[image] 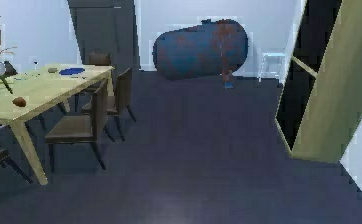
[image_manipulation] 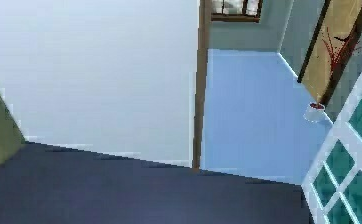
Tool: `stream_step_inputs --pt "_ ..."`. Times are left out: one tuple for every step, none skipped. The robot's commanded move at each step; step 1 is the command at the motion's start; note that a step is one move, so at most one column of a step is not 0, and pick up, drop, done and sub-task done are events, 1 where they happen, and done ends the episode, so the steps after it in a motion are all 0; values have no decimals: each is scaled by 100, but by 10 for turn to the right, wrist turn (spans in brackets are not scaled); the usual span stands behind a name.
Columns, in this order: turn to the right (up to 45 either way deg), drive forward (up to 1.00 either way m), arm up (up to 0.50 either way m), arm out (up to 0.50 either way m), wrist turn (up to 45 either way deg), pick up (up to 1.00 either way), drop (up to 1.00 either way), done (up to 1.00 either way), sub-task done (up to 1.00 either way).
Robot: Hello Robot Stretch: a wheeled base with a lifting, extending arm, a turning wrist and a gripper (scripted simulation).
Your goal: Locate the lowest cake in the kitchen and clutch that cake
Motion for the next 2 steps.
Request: stream_step_inputs --pt "0 100 0 0 0 0 0 0 0" --pt "30 0 0 0 0 0 0 0 0"
